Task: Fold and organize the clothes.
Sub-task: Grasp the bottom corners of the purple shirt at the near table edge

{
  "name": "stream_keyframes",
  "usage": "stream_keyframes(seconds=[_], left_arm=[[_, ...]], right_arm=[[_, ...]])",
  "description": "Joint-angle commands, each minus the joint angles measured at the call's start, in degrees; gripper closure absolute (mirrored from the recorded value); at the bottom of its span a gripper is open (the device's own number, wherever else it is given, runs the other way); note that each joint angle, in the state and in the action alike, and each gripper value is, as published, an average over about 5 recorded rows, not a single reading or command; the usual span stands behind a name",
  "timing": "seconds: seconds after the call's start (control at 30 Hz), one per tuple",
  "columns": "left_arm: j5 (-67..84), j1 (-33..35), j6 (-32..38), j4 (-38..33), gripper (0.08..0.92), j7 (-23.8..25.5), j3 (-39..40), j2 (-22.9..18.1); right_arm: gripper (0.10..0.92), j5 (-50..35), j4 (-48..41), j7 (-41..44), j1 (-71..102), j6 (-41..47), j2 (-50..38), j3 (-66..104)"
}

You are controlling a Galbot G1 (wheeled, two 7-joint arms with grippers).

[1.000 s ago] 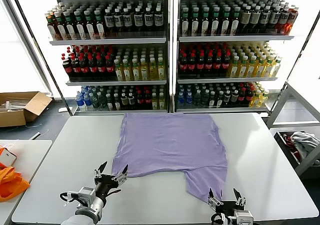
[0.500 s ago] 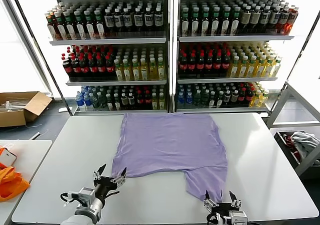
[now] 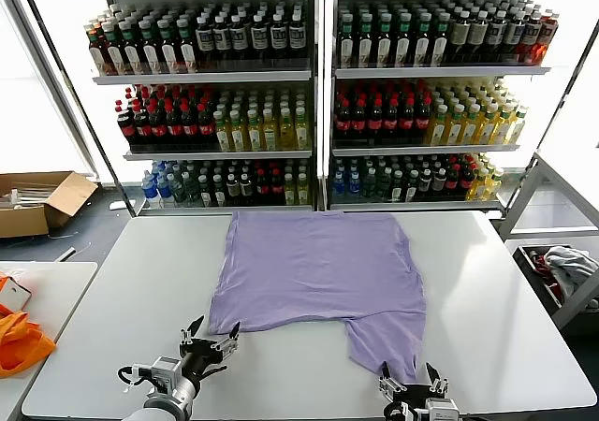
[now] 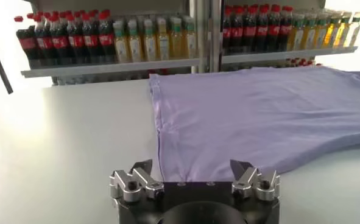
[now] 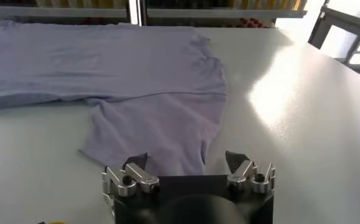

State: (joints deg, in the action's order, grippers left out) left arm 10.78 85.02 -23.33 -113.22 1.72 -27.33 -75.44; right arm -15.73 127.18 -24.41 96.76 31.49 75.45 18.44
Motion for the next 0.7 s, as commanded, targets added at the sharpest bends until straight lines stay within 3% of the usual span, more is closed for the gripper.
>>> stream_keyframes(seconds=[0.03,0.53,0.7], left_arm=[[0.3,0.1,0.0,0.3,0.376,0.0,0.0,0.0],[-0.5,1.2,-1.2,-0.2,0.809,0.6,1.1,0.1],[-0.7,0.7,-1.3,-0.1,0.901,0.9,1.3,0.1]], right_arm=[[0.424,0.1,0.0,-0.2,0.2,0.4,0.1,0.0],[0.84,-0.6,-2.0,1.1,-0.2,-1.9,-0.4,0.0],[0.905,-0.9,-0.1,2.2,-0.7,-2.6,-0.9,0.5]])
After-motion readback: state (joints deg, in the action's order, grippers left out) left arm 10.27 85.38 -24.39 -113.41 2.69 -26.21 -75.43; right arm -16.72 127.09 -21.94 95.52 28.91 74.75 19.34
